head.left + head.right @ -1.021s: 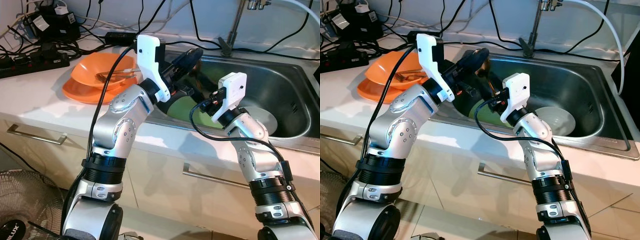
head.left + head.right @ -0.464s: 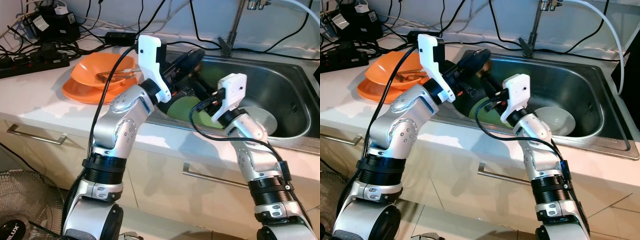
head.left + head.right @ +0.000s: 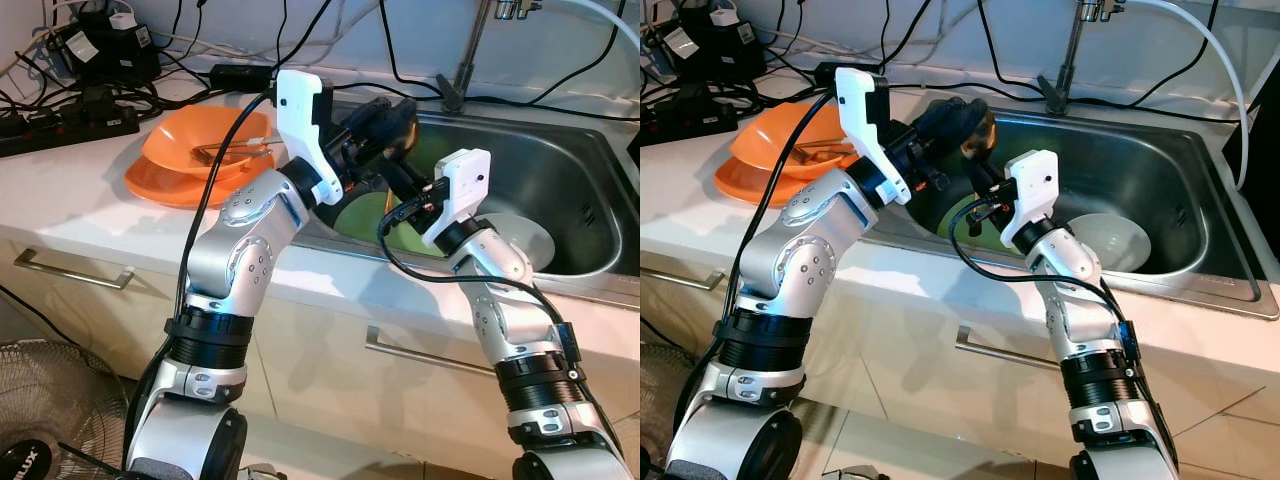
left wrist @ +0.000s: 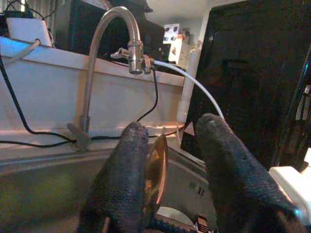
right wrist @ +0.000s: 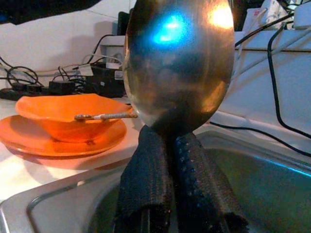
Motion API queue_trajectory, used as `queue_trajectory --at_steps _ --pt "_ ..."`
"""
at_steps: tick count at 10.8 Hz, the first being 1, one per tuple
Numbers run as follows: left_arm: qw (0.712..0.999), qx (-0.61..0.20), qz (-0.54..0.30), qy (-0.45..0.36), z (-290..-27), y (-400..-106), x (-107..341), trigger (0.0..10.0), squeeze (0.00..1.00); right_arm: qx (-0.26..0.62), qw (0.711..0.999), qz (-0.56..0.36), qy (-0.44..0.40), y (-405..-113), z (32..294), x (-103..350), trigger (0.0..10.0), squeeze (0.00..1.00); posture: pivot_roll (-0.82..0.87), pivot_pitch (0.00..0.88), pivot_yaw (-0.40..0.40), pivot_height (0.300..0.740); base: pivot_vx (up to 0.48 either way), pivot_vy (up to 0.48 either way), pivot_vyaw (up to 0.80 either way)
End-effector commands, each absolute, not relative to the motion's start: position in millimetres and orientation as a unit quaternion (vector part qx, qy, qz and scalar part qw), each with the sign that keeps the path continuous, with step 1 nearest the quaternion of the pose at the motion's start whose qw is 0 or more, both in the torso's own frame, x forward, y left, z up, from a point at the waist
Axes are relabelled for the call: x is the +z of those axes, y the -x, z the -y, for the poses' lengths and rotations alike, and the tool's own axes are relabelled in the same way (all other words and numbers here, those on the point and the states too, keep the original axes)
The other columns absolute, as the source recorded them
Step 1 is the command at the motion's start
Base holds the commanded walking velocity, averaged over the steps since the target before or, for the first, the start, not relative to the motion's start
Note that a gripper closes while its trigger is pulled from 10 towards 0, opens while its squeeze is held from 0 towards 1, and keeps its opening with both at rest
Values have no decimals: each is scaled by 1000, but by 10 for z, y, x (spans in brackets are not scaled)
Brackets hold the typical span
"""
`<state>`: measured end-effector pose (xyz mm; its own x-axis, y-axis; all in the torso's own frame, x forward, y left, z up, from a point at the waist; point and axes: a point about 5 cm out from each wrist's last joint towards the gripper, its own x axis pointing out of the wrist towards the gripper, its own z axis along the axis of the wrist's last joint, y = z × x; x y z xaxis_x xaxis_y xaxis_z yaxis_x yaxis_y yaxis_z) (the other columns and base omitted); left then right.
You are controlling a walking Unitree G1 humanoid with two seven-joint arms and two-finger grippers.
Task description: Kitchen organization
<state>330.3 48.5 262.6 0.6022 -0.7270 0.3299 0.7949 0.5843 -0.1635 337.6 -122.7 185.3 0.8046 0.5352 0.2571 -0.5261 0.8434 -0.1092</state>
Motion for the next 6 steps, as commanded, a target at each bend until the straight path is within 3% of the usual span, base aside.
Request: queue_trajectory --at_steps 1,2,3,4,6 --pt "881 -430 124 152 -505 -3294 2686 10000 1000 267 951 155 20 -3410 1248 1919 0 0 92 0 31 740 0 0 0" --pt "885 -422 126 152 -531 -3311 2685 10000 1000 241 958 152 26 -3451 1308 1917 0 0 93 0 31 740 0 0 0" --pt "890 -413 123 148 -563 -3320 2651 10000 0 186 971 148 34 -3527 1433 1935 2196 0 90 0 31 740 0 0 0" --pt "900 -396 109 145 -615 -3341 2547 10000 0 102 985 135 39 -3628 1643 1956 10000 0 90 0 32 740 0 0 0" --pt "908 -381 93 145 -680 -3345 2433 10000 0 40 991 125 30 -3694 1832 1964 10000 0 92 0 31 740 0 0 0"
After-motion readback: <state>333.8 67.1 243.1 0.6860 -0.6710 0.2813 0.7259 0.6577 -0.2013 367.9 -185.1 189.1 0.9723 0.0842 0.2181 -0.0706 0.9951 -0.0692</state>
